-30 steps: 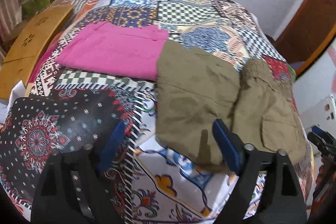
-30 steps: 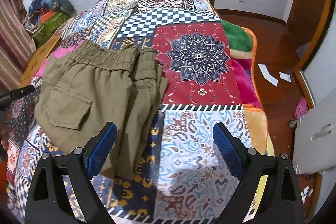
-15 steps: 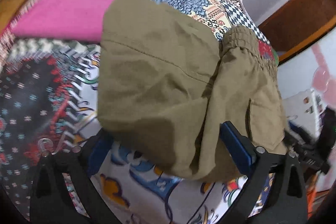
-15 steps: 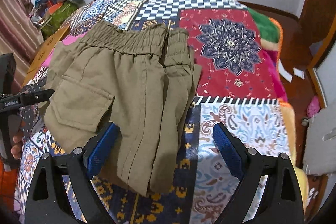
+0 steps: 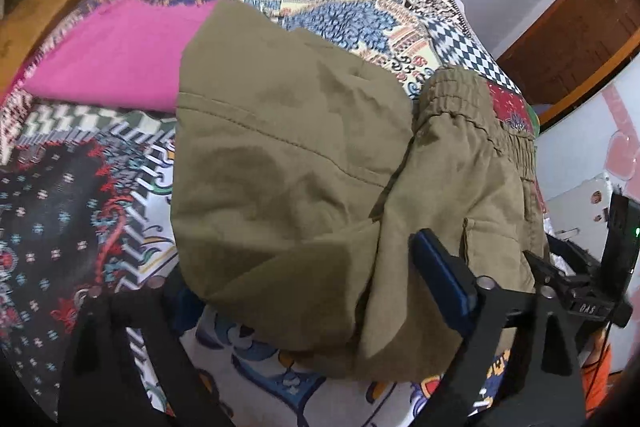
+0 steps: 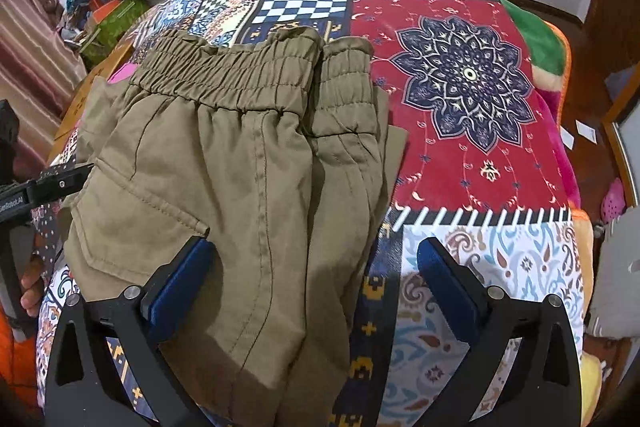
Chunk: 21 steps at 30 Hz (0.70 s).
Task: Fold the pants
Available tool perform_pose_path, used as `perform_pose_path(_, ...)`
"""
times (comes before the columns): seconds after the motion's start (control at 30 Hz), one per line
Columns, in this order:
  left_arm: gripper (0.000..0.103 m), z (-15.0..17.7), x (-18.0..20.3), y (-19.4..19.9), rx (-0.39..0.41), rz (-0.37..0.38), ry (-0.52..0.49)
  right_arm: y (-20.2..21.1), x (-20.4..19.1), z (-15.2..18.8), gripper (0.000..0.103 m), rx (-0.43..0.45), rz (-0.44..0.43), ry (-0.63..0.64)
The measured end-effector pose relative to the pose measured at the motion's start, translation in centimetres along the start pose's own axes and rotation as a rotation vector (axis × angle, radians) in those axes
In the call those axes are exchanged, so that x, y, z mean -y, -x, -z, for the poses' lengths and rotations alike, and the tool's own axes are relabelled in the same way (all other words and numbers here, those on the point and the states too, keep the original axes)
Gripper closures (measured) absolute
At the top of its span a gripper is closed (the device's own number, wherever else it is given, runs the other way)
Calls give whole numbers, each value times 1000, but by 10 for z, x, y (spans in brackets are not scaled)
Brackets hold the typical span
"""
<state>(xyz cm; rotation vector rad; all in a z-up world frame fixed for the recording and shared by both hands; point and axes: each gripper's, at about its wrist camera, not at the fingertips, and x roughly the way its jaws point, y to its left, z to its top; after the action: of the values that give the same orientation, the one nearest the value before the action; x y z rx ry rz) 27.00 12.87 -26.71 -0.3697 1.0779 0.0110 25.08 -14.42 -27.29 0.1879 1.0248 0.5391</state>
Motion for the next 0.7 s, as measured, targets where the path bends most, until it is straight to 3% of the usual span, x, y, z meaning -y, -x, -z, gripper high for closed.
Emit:
perform_pose_path(0.07, 15, 3, 2, 5, 8, -4, -13, 3, -2, 1, 18, 5, -21, 7)
perform_pose_path(0.1, 16, 4, 2, 6, 9, -1, -10, 4, -4, 1, 30, 4, -41, 6)
perform_pose_path(0.2, 24, 6, 2, 13, 12, 3, -3, 12, -9, 5, 36, 15, -53, 8)
perform_pose_path(0.47, 32, 5, 0, 25, 33, 16, 18, 20, -17, 12, 40, 37, -9, 48)
perform_pose_path(0.7, 33, 16, 3, 38, 40, 32, 3, 25, -19, 13, 39, 36, -7, 40)
